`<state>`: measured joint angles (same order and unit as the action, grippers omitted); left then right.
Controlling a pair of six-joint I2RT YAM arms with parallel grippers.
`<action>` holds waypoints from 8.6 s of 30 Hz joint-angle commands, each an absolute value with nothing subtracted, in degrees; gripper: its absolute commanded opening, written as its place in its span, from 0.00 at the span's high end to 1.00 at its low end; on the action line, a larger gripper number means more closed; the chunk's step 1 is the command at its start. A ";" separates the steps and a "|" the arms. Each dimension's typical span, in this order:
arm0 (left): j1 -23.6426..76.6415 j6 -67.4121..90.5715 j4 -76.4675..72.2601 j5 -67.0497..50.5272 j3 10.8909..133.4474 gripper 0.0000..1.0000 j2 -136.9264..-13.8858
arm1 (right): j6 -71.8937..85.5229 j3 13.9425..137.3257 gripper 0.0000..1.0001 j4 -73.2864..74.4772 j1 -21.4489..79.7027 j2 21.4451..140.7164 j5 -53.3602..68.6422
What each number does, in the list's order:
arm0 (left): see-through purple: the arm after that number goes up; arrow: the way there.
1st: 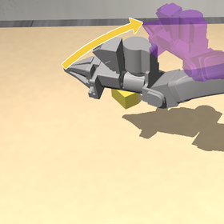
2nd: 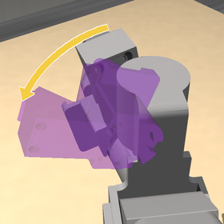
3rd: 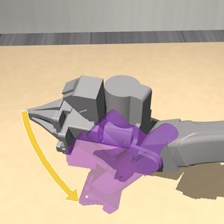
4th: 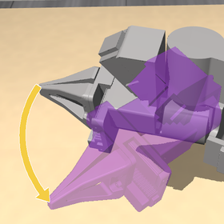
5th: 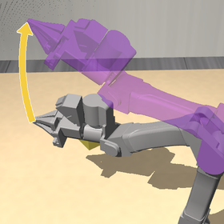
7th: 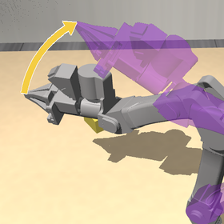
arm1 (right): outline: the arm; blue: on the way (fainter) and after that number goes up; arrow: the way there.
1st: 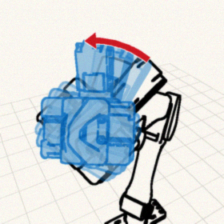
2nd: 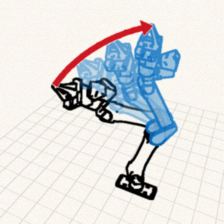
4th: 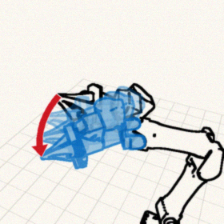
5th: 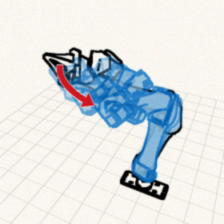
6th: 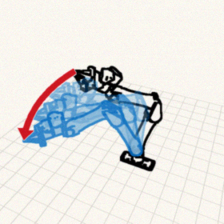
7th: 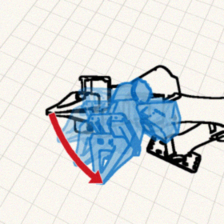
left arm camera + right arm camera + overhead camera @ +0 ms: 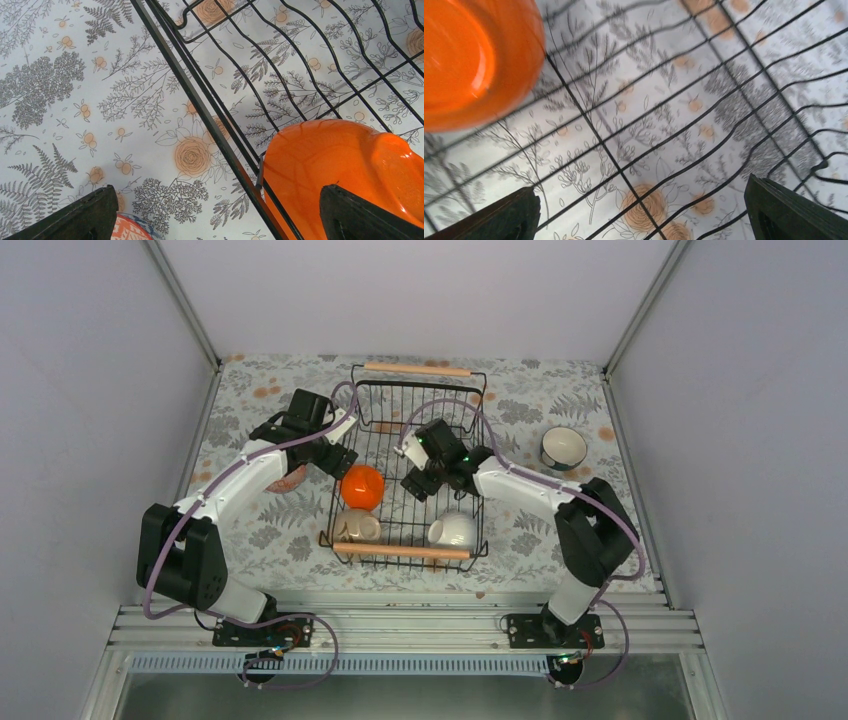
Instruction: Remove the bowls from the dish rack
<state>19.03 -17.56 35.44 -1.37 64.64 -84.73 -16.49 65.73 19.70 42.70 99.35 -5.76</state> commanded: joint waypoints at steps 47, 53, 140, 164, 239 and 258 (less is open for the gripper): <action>18.63 -19.07 38.05 -0.48 62.93 0.00 -82.78 | -10.72 91.33 0.00 26.77 46.67 113.26 12.81; 18.59 -19.07 38.13 -0.60 62.85 0.00 -82.68 | -11.12 92.25 0.00 27.07 46.91 113.92 12.37; 15.92 -18.54 36.39 -2.36 63.28 0.00 -77.43 | -11.69 87.06 0.00 26.56 47.16 107.70 6.17; 15.39 -18.54 36.55 -3.33 62.74 0.00 -76.95 | -11.75 89.72 0.00 25.84 47.96 112.88 8.87; 15.04 -18.72 37.17 -8.24 62.78 0.00 -76.19 | -14.19 62.23 0.00 19.27 42.55 96.65 -21.53; 15.01 -18.89 37.35 -8.94 62.75 0.00 -75.40 | -15.00 97.85 0.03 50.79 42.19 108.55 -6.37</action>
